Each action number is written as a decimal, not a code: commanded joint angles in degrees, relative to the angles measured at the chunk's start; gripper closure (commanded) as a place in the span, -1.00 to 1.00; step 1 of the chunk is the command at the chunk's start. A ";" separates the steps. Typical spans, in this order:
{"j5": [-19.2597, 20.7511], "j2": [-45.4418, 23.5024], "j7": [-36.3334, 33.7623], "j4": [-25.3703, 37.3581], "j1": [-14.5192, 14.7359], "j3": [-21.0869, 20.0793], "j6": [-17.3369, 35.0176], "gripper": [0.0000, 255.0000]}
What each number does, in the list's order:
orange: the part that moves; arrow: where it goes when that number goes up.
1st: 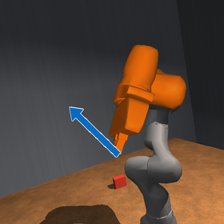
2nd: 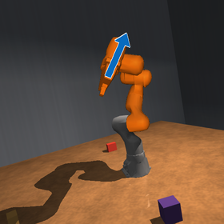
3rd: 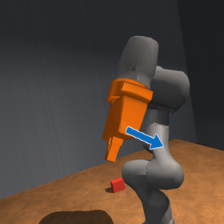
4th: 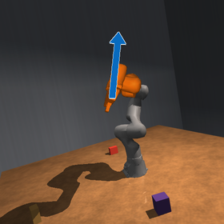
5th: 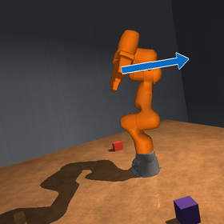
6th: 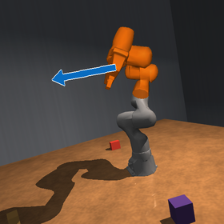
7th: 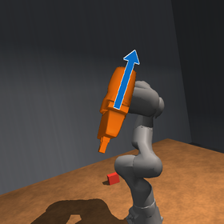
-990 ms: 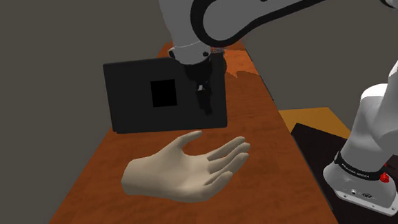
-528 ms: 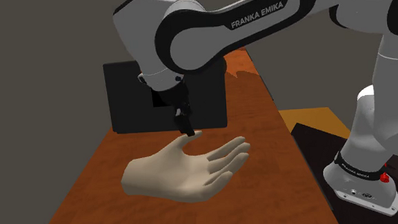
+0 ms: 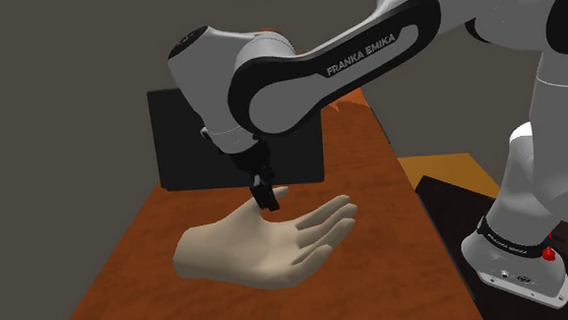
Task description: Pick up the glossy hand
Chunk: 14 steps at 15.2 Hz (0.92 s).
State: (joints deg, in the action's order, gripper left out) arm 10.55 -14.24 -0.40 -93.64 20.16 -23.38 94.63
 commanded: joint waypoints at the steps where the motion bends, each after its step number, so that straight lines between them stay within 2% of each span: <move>1: 0.10 -0.26 -0.14 -0.10 0.07 -0.01 0.36 -1.00; 2: 0.13 -0.38 -0.21 0.09 0.14 -0.03 0.26 1.00; 11: 0.10 -0.27 -0.14 -0.10 0.07 -0.01 0.36 1.00; 14: -0.04 -0.03 0.13 1.91 0.16 -0.08 -1.84 1.00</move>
State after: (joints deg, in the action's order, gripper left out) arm 10.54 -14.40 -0.33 -92.24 20.32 -23.46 93.29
